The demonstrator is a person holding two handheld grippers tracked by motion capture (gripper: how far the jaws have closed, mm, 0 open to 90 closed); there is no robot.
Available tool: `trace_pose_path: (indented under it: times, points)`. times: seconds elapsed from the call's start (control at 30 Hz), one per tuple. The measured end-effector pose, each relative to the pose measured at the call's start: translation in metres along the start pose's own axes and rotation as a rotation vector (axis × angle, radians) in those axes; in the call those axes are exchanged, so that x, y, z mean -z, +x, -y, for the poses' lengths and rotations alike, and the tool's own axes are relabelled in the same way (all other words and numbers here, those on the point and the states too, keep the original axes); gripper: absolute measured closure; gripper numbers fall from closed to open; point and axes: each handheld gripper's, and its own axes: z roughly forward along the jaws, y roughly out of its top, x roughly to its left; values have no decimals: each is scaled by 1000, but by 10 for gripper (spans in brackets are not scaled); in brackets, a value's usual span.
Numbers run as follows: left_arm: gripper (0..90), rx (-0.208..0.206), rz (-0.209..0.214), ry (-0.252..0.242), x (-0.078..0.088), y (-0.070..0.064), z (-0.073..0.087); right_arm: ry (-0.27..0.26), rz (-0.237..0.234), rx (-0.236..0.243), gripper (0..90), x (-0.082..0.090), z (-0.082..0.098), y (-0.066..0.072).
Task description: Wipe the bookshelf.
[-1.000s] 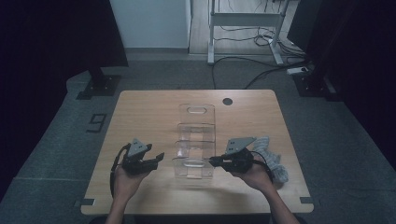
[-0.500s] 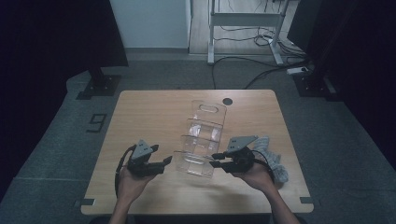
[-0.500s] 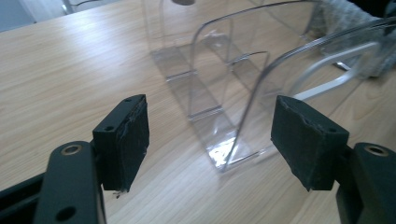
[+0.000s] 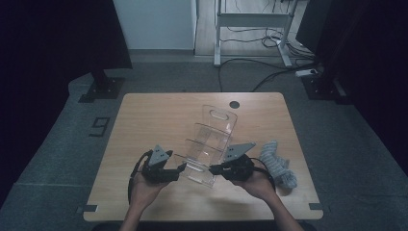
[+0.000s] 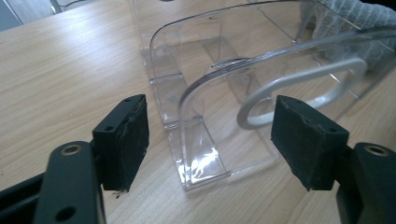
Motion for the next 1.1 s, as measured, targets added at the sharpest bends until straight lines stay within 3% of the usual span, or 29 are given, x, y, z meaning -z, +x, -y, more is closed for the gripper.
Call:
trace_pose_path:
  times: [0.2,0.4,0.47,0.6,0.7,0.83,0.97,1.1]
  points:
    - [309,9,-54,-1,-7,1,1,13,-19,27,824,-12,-7,8]
    - [404,6,-66,3,-13,-2,1,17,-24,28,807,-14,-8,10]
    - [431,0,-74,4,-12,-3,1,11,-31,22,765,-12,-8,10]
    - [436,5,-76,5,-12,-2,1,12,-14,4,594,-2,-4,7]
    - [435,7,-82,8,-11,0,2,46,39,9,513,6,3,1]
    - [430,17,-97,9,-10,2,3,62,106,-23,425,18,15,-11]
    - [395,38,-114,13,-8,6,4,99,224,-81,326,29,31,-26]
    - [417,47,-108,14,-6,9,4,123,320,-117,257,41,45,-40]
